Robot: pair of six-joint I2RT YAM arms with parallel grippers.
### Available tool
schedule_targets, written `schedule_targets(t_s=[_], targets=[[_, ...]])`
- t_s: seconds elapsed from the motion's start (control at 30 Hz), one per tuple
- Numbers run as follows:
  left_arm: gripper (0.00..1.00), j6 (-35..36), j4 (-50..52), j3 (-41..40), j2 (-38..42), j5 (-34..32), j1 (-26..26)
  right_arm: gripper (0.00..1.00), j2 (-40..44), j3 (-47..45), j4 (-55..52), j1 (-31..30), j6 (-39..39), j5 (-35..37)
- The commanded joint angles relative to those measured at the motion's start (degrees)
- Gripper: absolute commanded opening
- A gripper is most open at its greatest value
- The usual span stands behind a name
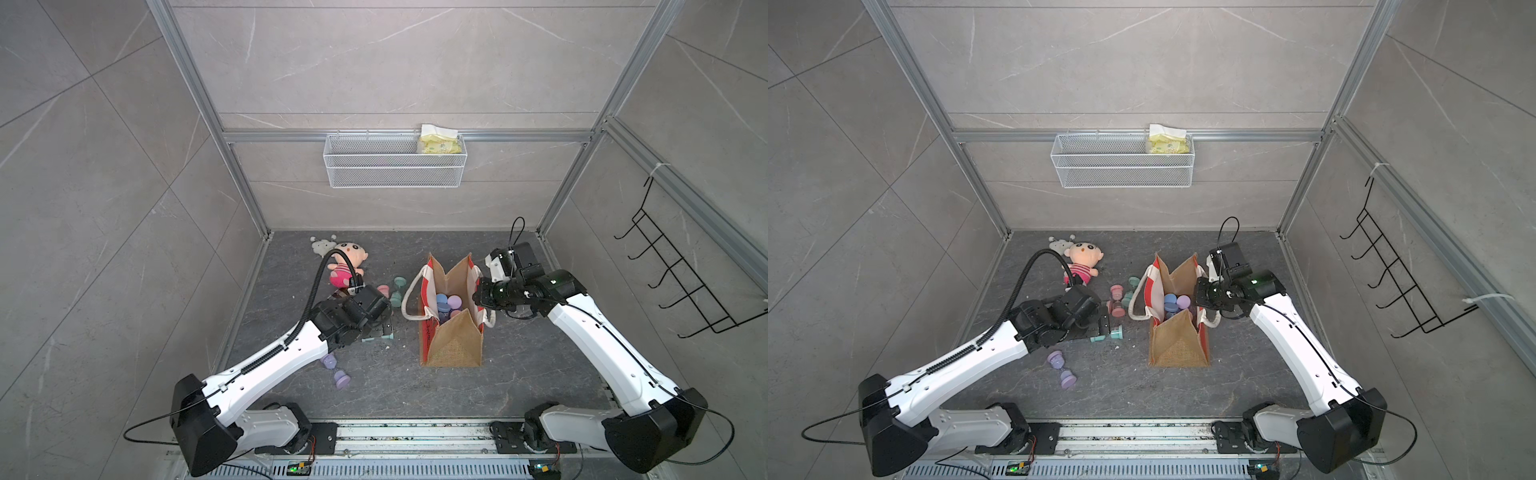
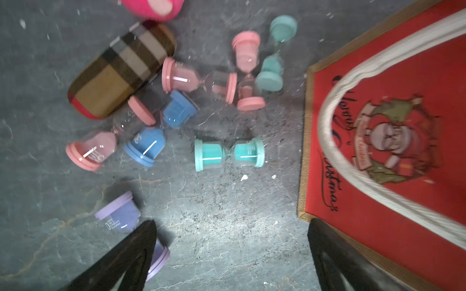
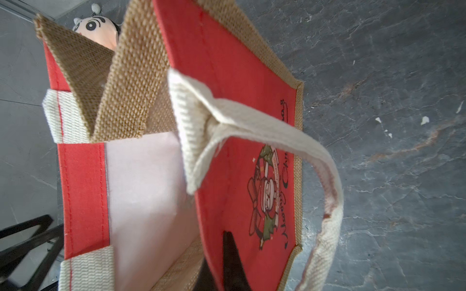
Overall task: Put the hourglass into the canvas bag
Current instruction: Pick up the hourglass from the center of the board.
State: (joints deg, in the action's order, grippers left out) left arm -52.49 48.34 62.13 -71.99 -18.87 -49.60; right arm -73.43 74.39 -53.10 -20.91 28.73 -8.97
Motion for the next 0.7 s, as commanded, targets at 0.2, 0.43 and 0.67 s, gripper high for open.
schedule_targets(t_s=[0.2,0.43,0.67], targets=[[0.96,-10.80,-9.94,-3.49,-8.83,-2.06,0.38,0.00,1.00,2.08,-1.84,0.07,-0.23,1.92],[1.00,-4.83,-6.83,3.32,-20.21,-5.87,0.90,0.00,0.87,1.67,-1.35,0.08,-0.47,2.39],[1.00,-3.55,-7.84,5.53,-24.05,-2.34,1.63,0.00,0.54,1.56,-1.05,0.10,-1.07,2.83]])
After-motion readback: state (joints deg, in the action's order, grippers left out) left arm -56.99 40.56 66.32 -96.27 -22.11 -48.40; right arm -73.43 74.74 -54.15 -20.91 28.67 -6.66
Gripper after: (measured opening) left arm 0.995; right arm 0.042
